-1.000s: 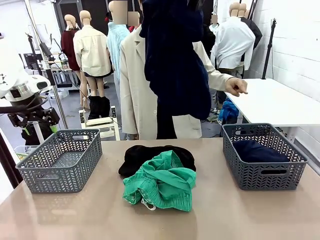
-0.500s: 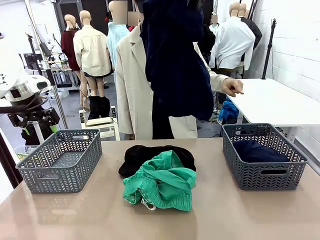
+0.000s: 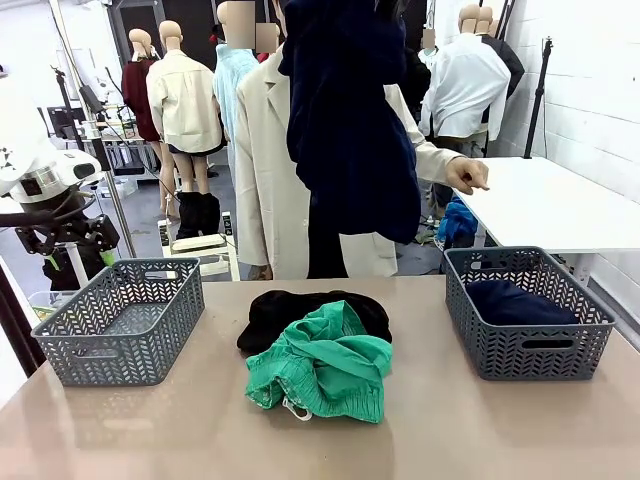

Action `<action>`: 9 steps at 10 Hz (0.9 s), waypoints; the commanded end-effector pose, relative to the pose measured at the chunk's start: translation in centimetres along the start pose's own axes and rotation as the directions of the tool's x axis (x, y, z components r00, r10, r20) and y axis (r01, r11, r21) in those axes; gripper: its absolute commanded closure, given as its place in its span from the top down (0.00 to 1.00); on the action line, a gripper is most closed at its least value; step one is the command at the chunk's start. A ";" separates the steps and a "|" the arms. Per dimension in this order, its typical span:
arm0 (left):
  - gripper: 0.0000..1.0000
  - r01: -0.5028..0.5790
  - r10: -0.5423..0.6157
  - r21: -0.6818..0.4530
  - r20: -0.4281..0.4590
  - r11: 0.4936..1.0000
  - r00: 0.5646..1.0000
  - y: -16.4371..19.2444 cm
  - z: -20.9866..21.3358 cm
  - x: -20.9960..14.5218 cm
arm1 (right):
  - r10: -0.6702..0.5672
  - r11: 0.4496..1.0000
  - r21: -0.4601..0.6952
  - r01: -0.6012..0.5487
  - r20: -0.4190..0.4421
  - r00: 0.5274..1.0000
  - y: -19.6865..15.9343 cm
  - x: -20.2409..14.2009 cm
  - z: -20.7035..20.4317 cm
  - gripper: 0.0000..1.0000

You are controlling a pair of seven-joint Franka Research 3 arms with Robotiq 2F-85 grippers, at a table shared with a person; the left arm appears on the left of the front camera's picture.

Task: Sort the tops and bottoms.
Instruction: Sort the clothes according to human instructions.

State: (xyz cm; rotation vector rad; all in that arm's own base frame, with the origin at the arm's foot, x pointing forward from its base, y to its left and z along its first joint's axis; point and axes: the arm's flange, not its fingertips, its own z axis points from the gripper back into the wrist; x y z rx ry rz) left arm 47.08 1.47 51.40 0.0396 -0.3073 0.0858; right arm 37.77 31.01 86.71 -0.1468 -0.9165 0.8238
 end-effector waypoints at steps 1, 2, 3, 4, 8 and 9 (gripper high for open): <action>0.94 -0.004 0.004 0.018 -0.004 1.000 1.000 0.1 0.2 0.1 | 0.009 1.000 -0.001 -0.009 0.004 1.000 -0.2 0.0 0.1 0.00; 0.94 -0.004 0.004 0.018 -0.004 1.000 1.000 0.1 0.2 0.1 | 0.000 1.000 0.000 0.000 0.000 1.000 0.0 0.0 0.0 0.00; 0.94 -0.004 0.004 0.018 -0.004 1.000 1.000 0.1 0.2 0.1 | -0.015 0.995 -0.099 0.013 -0.020 1.000 -1.3 -1.8 0.6 0.00; 0.94 -0.004 0.004 0.018 -0.004 1.000 1.000 0.1 0.2 0.1 | -0.039 0.987 -0.155 0.034 -0.030 0.999 -2.7 -4.2 1.4 0.00; 0.94 -0.004 0.004 0.018 -0.004 1.000 1.000 0.1 0.2 0.1 | -0.159 0.953 -0.271 0.133 -0.073 0.985 -7.4 -12.5 3.0 0.00; 0.94 -0.004 0.004 0.018 -0.004 1.000 1.000 0.1 0.2 0.1 | -0.216 0.940 -0.284 0.190 -0.064 0.974 -9.4 -14.9 1.7 0.00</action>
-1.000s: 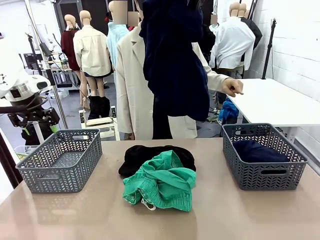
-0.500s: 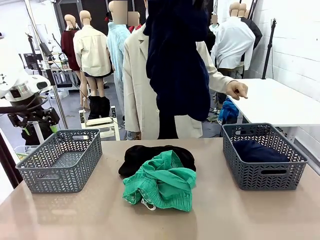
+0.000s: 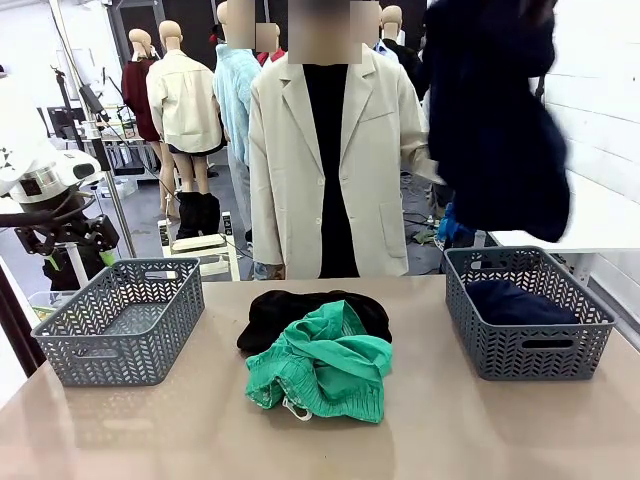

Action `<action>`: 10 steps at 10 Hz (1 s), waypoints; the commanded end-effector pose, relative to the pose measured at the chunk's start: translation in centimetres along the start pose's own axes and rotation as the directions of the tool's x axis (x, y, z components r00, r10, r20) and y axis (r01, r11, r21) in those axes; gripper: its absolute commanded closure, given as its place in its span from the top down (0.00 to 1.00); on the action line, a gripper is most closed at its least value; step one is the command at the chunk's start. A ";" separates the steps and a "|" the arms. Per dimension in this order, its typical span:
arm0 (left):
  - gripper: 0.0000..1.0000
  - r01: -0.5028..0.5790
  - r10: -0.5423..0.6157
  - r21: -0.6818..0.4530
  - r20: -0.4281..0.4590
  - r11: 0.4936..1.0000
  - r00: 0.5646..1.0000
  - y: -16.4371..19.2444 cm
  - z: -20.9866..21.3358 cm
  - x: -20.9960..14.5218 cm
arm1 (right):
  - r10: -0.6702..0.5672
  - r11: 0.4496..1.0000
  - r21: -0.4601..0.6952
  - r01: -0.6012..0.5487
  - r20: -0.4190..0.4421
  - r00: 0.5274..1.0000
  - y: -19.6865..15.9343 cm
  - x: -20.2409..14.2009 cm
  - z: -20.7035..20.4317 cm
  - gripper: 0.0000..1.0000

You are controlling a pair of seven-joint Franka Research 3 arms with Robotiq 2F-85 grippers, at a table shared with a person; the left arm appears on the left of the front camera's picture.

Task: Sort the tops and bottoms.
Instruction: Sort the clothes according to human instructions.

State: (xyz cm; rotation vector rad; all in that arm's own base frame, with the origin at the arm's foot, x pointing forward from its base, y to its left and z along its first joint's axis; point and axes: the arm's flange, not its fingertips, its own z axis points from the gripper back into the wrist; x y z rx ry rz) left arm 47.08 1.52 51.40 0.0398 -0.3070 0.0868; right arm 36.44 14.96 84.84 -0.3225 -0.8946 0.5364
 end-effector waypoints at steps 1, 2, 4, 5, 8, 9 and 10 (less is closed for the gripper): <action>0.94 -0.003 0.003 0.017 -0.004 1.000 1.000 0.1 0.2 0.1 | -0.061 0.997 -0.051 0.062 0.014 0.998 -0.8 -3.2 -3.1 0.00; 0.94 -0.003 0.003 0.017 -0.004 1.000 1.000 0.1 0.2 0.1 | -0.096 0.995 0.002 0.096 0.013 0.995 -2.4 -4.9 -5.7 0.00; 0.94 -0.003 0.003 0.017 -0.004 1.000 1.000 0.1 0.2 0.1 | -0.114 0.993 0.029 0.115 -0.045 0.992 -3.6 -8.0 -11.1 0.00; 0.94 -0.003 0.003 0.017 -0.004 1.000 1.000 0.1 0.2 0.1 | -0.121 0.992 0.017 0.123 -0.093 0.988 -3.7 -9.3 -13.8 0.00; 0.94 -0.003 0.003 0.017 -0.004 1.000 1.000 0.1 0.2 0.1 | -0.195 0.979 0.012 0.205 -0.249 0.949 -1.9 -12.0 -20.3 0.00; 0.94 -0.003 0.003 0.017 -0.004 1.000 1.000 0.1 0.2 0.1 | -0.126 0.990 0.030 0.135 -0.197 0.972 -3.0 -11.5 -17.8 0.00; 0.94 -0.003 0.003 0.017 -0.004 1.000 1.000 0.1 0.2 0.1 | -0.126 0.990 0.030 0.135 -0.197 0.972 -3.0 -11.5 -17.8 0.00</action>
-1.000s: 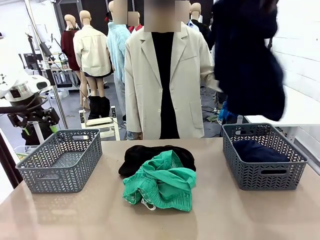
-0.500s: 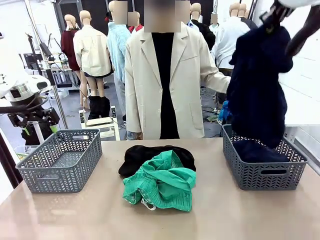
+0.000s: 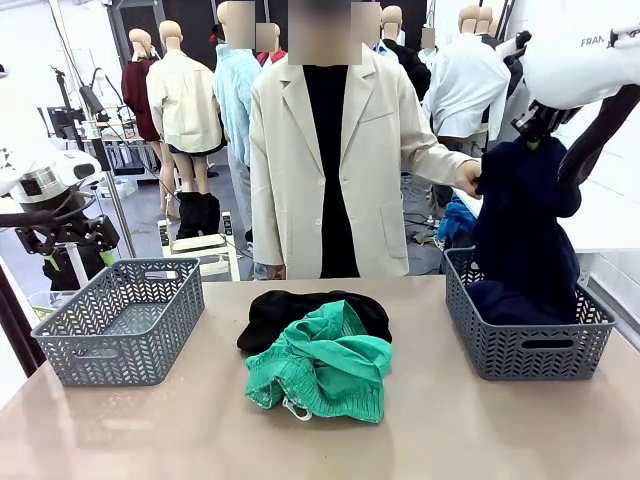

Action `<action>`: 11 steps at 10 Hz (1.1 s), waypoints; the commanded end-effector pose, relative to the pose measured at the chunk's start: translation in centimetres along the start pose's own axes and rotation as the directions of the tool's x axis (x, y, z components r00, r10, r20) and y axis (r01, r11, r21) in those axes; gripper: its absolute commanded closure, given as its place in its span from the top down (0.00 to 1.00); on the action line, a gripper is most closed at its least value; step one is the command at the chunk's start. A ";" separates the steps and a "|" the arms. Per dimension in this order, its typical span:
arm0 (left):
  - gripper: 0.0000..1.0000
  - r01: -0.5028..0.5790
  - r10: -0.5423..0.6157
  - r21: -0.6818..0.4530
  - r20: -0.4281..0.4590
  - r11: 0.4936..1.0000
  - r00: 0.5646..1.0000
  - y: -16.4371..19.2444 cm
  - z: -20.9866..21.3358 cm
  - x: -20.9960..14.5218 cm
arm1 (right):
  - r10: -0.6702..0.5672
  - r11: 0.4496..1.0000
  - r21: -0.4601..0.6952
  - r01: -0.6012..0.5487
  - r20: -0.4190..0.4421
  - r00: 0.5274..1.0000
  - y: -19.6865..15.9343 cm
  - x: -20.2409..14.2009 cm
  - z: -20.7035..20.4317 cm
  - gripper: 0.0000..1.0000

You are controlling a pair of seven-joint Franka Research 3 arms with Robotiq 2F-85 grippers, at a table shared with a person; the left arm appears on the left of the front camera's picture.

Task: Sort the tops and bottoms.
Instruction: Sort the clothes according to human instructions.

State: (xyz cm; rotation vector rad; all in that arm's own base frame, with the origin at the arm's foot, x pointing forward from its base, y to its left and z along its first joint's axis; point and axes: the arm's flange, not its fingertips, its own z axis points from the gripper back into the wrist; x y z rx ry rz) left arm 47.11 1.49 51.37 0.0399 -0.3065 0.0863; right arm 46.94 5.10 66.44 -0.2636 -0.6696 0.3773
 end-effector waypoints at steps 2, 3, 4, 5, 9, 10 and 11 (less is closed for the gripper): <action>0.94 -0.003 0.003 0.017 -0.003 1.000 1.000 0.1 0.2 0.1 | 0.015 1.000 -0.009 -0.014 0.039 0.999 -0.3 0.3 2.1 0.00; 0.94 -0.003 0.003 0.017 -0.003 1.000 1.000 0.1 0.2 0.1 | 0.015 1.000 -0.009 -0.014 0.039 0.999 -0.3 0.3 2.1 0.00; 0.94 -0.003 0.003 0.017 -0.003 1.000 1.000 0.1 0.2 0.1 | 0.015 1.000 -0.009 -0.014 0.039 0.999 -0.3 0.3 2.1 0.00; 0.94 -0.003 0.003 0.017 -0.003 1.000 1.000 0.1 0.2 0.1 | 0.002 1.000 -0.014 -0.001 0.039 0.999 -0.3 0.3 2.3 0.00; 0.94 -0.003 0.003 0.017 -0.003 1.000 1.000 0.1 0.2 0.1 | 0.021 0.993 0.118 -0.014 -0.065 0.998 0.5 -2.1 -7.6 0.00; 0.94 -0.003 0.003 0.017 -0.003 1.000 1.000 0.1 0.2 0.1 | 0.027 0.990 0.140 -0.011 -0.109 0.994 1.2 -3.0 -9.4 0.00; 0.94 -0.003 0.003 0.017 -0.003 1.000 1.000 0.1 0.2 0.1 | 0.033 0.985 0.172 -0.008 -0.142 0.989 1.6 -3.6 -11.2 0.00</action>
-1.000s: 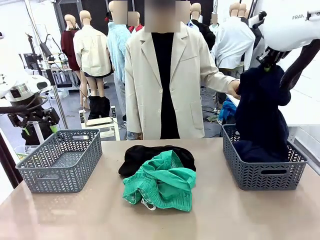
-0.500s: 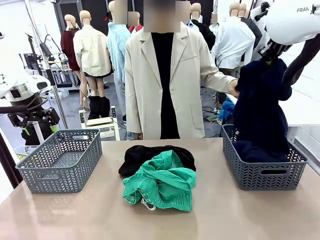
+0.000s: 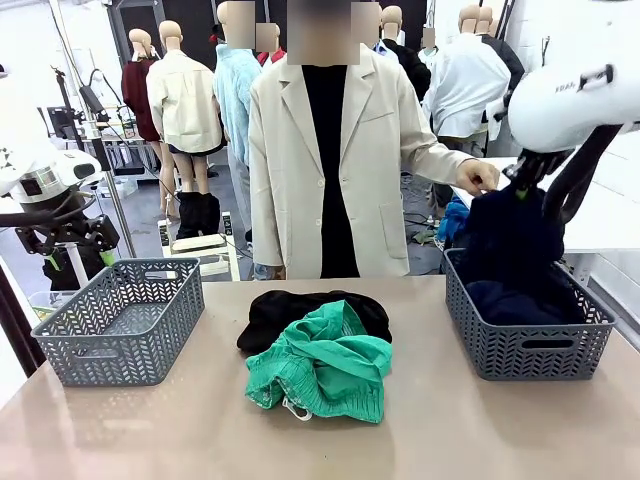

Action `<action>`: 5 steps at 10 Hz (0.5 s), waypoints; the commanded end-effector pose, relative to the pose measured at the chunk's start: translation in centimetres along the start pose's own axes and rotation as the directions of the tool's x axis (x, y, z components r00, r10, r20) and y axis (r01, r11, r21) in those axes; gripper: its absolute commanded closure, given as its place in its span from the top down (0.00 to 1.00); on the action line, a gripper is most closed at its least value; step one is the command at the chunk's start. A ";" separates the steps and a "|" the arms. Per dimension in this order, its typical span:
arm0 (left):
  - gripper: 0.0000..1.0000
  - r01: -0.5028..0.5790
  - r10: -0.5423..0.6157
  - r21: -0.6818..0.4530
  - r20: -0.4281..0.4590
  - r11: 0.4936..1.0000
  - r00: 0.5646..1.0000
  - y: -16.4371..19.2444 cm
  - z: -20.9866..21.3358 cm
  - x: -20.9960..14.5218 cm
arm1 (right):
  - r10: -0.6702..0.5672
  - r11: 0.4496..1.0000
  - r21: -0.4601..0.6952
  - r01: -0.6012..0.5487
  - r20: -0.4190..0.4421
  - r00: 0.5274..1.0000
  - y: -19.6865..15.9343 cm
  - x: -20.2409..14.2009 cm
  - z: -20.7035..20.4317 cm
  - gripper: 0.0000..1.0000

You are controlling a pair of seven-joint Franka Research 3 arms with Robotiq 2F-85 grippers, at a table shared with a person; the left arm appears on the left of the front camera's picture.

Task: Sort the tops and bottoms.
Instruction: Sort the clothes according to human instructions.

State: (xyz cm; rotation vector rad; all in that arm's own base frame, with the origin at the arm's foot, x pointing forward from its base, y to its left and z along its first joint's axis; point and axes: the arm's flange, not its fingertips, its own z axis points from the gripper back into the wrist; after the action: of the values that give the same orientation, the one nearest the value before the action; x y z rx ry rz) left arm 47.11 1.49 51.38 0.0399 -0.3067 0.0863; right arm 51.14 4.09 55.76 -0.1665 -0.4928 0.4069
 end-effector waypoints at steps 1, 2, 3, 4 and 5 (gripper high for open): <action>0.94 -0.003 0.003 0.017 -0.003 1.000 1.000 0.1 0.2 0.1 | 0.011 0.997 0.078 -0.009 -0.026 1.000 -0.1 -0.3 -2.5 0.00; 0.94 -0.003 0.003 0.017 -0.003 1.000 1.000 0.1 0.2 0.1 | 0.014 0.993 0.120 -0.005 -0.075 0.997 -0.1 -0.5 -4.7 0.00; 0.94 -0.003 0.003 0.017 -0.003 1.000 1.000 0.1 0.2 0.1 | 0.021 0.986 0.168 -0.002 -0.110 0.994 0.0 -0.9 -6.3 0.00; 0.94 -0.003 0.003 0.017 -0.003 1.000 1.000 0.1 0.2 0.1 | 0.032 0.983 0.182 -0.003 -0.155 0.987 0.1 -1.2 -7.5 0.00; 0.94 -0.003 0.003 0.017 -0.003 1.000 1.000 0.1 0.2 0.1 | 0.022 0.984 0.179 0.009 -0.168 0.986 0.0 -1.5 -7.9 0.08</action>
State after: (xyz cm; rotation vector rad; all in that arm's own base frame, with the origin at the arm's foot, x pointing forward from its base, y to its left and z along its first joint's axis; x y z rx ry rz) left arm 47.12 1.49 51.37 0.0399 -0.3065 0.0862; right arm 53.43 3.73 47.44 -0.0486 -0.3051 0.4329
